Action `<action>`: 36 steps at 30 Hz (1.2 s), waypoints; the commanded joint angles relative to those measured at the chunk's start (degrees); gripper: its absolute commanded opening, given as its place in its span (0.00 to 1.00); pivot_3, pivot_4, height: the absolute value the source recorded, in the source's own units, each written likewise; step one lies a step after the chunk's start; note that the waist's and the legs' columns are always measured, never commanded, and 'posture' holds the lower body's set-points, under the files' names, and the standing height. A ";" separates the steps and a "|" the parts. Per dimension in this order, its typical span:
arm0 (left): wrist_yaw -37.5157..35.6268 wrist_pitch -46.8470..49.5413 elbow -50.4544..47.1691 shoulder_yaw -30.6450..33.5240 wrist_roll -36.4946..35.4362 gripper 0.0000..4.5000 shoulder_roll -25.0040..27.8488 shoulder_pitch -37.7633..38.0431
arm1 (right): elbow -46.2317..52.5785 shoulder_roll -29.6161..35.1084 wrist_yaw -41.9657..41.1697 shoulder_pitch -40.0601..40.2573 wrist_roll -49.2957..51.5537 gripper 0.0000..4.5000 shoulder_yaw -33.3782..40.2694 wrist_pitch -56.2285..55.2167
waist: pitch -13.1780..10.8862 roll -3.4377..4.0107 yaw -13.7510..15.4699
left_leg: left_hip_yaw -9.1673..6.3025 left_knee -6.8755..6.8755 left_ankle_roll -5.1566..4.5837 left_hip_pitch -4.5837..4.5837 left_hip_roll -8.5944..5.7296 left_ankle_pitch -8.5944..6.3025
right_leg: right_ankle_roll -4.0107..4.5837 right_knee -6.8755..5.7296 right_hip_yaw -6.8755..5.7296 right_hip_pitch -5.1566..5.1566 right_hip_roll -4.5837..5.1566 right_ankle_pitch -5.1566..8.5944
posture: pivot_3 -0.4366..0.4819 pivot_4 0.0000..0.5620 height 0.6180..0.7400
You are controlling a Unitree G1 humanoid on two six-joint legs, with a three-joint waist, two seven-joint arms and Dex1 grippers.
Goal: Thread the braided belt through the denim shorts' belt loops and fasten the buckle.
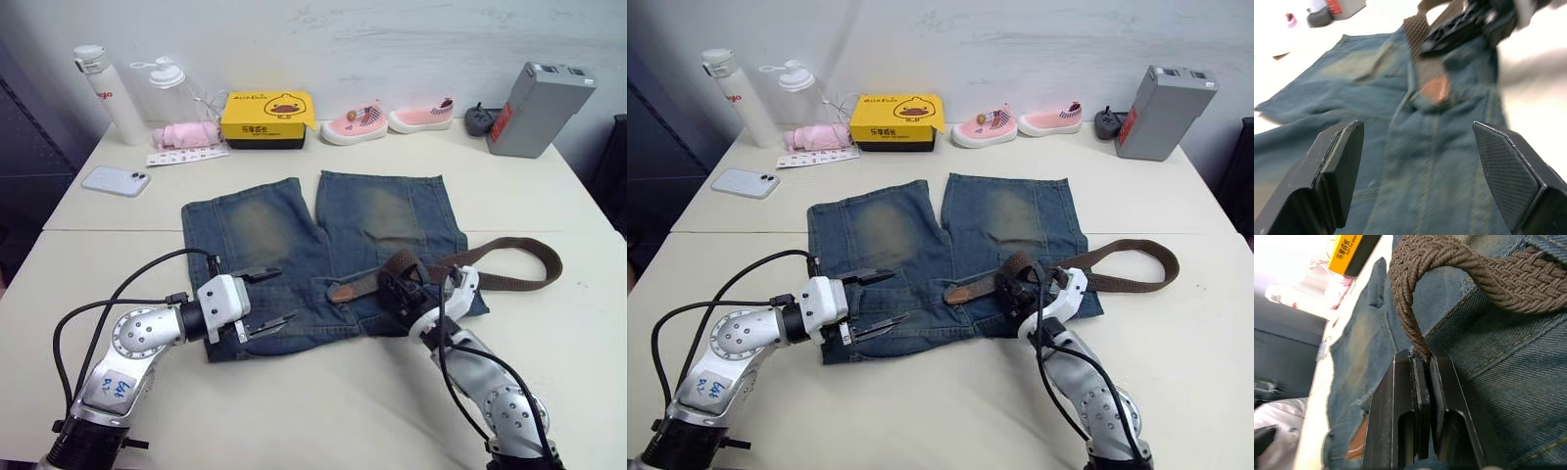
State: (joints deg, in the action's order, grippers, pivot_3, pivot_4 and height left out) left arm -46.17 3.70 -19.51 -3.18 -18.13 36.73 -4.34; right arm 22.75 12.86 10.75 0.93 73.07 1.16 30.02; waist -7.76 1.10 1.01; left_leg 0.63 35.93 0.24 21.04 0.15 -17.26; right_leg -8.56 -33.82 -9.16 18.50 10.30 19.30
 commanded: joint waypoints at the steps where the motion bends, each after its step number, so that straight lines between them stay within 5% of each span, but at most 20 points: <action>1: -1.46 2.81 -1.61 1.64 -2.80 0.86 0.69 -0.07 | 2.77 -1.02 -1.72 -0.65 -2.39 0.00 -0.18 0.39 | 0.01 0.01 -0.10 | 0.00 0.00 0.01 -0.01 0.01 0.00 | 0.00 0.00 0.00 0.00 -0.01 0.00 | 0.48 0.27 0.53; 8: -1.59 3.93 -0.49 2.22 -2.38 0.86 -0.03 -0.76 | 7.97 0.71 -7.92 -1.92 -8.05 0.00 4.96 -3.78 | -0.02 0.05 0.24 | 0.01 0.01 0.01 0.02 -0.02 -0.01 | 0.01 0.04 0.03 0.01 0.00 0.00 | 0.48 0.27 0.53; 18: -1.39 5.01 -1.40 2.66 -2.37 0.86 -0.22 -0.70 | 12.19 1.35 -16.08 2.61 -29.17 0.00 -4.32 -9.05 | 0.00 0.02 0.31 | 0.04 0.00 0.01 0.01 -0.04 -0.04 | 0.01 0.03 0.03 0.00 0.01 0.00 | 0.48 0.27 0.53; 28: -2.10 3.64 -1.05 2.15 -0.69 0.86 0.20 -0.66 | 6.44 -2.31 -19.32 2.09 -36.86 0.00 -9.86 -8.03 | 0.01 0.00 0.15 | 0.01 0.00 0.03 -0.02 -0.03 -0.04 | 0.01 0.02 0.02 0.00 -0.01 0.00 | 0.48 0.27 0.53; 31: -3.71 -1.16 1.25 0.83 2.74 0.86 0.77 -1.21 | 5.28 -2.35 -19.82 1.36 -37.02 0.00 -11.21 -4.61 | 0.01 0.01 0.13 | 0.02 -0.01 0.04 -0.04 -0.01 -0.03 | 0.02 0.01 0.02 0.00 -0.02 0.01 | 0.48 0.27 0.53; 36: -0.66 -23.95 11.07 -3.38 18.56 0.86 0.92 -6.51 | 4.84 0.30 -19.06 0.71 -38.35 0.00 -13.46 5.20 | 0.06 -0.04 0.37 | 0.08 0.00 0.05 0.00 -0.05 -0.05 | 0.03 0.07 0.01 0.00 -0.02 0.01 | 0.48 0.27 0.53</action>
State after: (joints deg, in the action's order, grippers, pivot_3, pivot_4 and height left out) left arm -48.30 -13.16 -9.79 -5.81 -3.34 37.84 -9.29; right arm 26.76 12.81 -8.48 1.49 34.69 -11.55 31.86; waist -7.70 1.06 1.37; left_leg 0.71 35.92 0.28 21.03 0.09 -17.32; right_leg -8.54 -33.74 -9.15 18.49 10.29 19.31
